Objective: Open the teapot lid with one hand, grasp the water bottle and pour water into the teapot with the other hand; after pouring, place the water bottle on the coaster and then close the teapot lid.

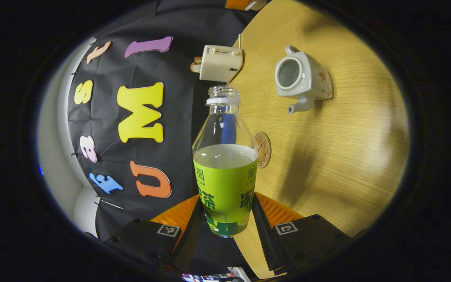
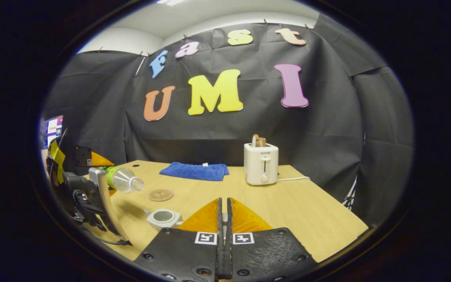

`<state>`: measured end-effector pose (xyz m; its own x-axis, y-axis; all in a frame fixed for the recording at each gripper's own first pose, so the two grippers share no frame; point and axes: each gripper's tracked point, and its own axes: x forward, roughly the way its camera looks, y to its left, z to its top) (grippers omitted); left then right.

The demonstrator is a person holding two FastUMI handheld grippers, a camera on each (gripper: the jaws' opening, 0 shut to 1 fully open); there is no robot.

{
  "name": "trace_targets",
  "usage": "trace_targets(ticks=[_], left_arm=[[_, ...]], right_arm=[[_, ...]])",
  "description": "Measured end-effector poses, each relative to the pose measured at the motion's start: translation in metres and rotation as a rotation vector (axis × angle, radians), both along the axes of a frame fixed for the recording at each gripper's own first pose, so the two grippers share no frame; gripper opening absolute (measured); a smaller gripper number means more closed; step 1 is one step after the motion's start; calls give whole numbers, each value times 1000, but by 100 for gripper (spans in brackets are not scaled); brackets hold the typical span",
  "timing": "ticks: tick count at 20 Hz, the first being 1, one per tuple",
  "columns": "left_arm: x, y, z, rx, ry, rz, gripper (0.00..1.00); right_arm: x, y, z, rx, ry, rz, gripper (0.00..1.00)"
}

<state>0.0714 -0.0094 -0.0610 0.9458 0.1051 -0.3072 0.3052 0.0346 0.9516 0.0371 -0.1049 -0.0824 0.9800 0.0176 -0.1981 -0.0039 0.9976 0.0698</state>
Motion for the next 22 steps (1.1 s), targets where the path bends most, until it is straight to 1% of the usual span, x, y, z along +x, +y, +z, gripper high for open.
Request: trace_targets(ticks=[7, 11, 12, 13, 17, 22], left_arm=[[-2, -14, -7, 150, 51, -33, 73], [-2, -20, -6, 208, 56, -36, 73], [-1, -22, -4, 226, 56, -42, 70], [0, -25, -4, 241, 58, -44, 73], [7, -30, 2, 296, 52, -59, 73], [7, -28, 3, 362, 57, -57, 73]], right_arm=[[-5, -11, -4, 15, 2, -11, 0], [-8, -17, -6, 23, 1, -17, 0], [-7, -18, -7, 25, 3, -17, 0], [-7, -19, -7, 26, 3, -19, 0], [-10, -21, -7, 27, 3, -22, 0], [-10, -25, -7, 30, 2, -26, 0]])
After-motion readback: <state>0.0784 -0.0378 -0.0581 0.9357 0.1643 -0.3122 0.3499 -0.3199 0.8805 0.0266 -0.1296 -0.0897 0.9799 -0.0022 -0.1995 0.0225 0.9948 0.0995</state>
